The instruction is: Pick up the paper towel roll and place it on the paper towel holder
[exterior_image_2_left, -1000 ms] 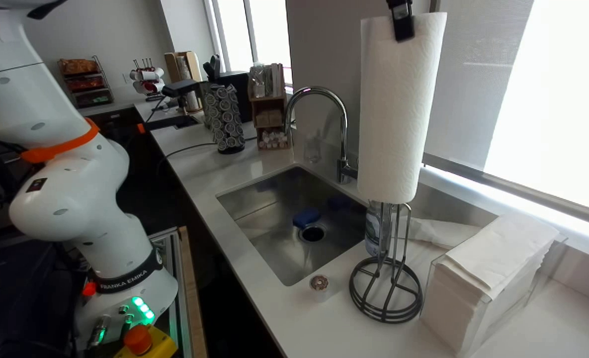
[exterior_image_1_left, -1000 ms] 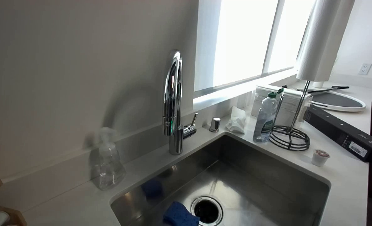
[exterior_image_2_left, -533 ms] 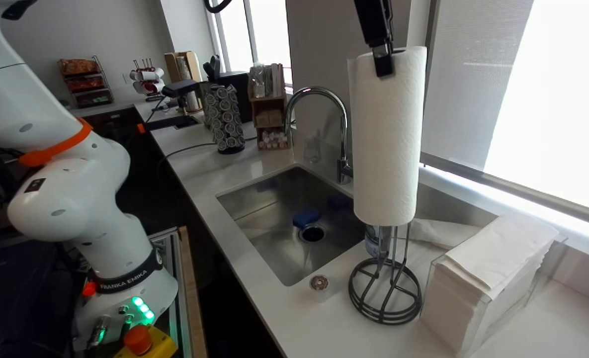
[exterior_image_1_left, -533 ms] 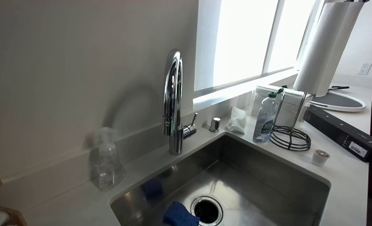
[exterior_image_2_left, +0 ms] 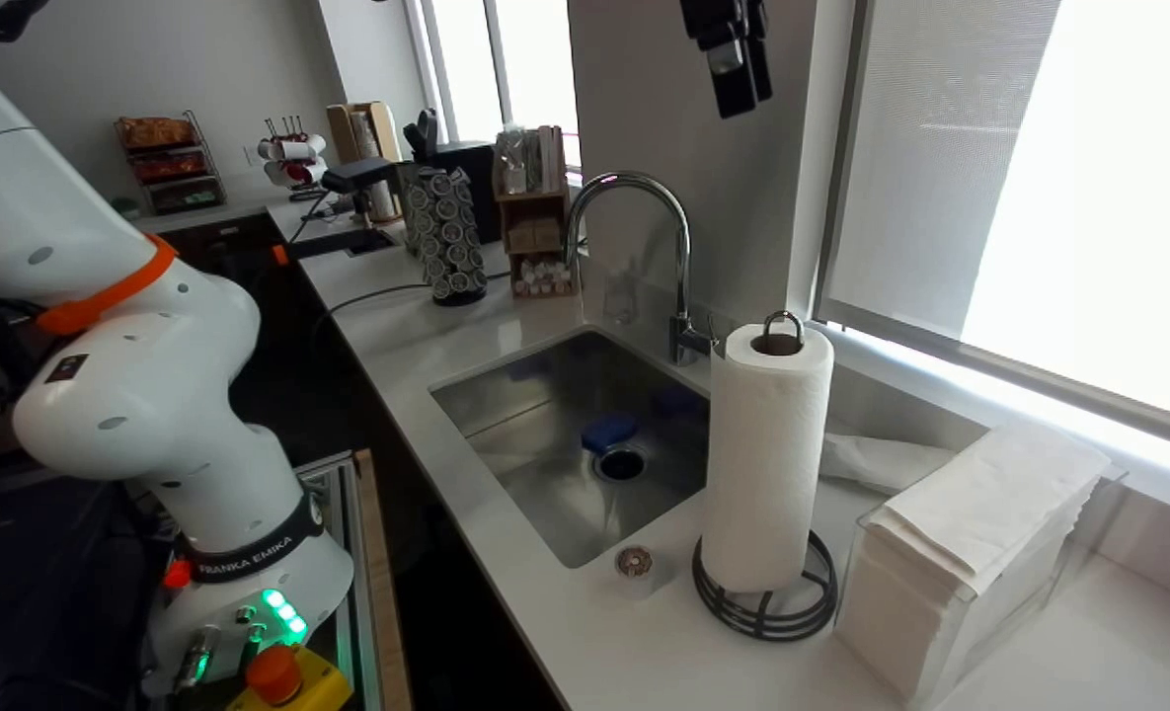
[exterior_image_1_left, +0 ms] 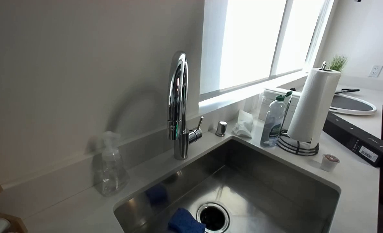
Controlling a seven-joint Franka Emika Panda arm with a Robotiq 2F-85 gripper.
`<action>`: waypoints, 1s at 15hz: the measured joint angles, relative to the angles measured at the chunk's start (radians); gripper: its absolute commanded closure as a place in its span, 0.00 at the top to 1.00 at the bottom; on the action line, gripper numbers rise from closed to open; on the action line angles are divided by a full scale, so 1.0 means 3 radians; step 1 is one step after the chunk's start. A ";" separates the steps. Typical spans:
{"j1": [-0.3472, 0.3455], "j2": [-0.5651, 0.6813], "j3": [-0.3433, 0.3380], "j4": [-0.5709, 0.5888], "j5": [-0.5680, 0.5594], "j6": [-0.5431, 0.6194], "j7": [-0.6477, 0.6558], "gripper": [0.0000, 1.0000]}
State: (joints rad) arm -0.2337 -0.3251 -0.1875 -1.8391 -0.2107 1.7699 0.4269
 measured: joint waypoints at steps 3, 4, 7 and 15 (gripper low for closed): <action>0.0002 0.0007 0.0031 0.0188 0.0004 -0.0320 -0.0082 1.00; 0.0007 0.0013 0.0051 0.0274 0.0010 -0.0471 -0.0124 1.00; 0.0056 0.0043 0.0103 0.0515 0.0098 -0.0950 -0.0271 1.00; 0.0360 0.0058 0.0265 0.0186 0.0354 -0.0891 -0.1057 1.00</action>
State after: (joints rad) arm -0.1257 -0.3076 -0.1079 -1.7834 -0.1046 1.5026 0.1098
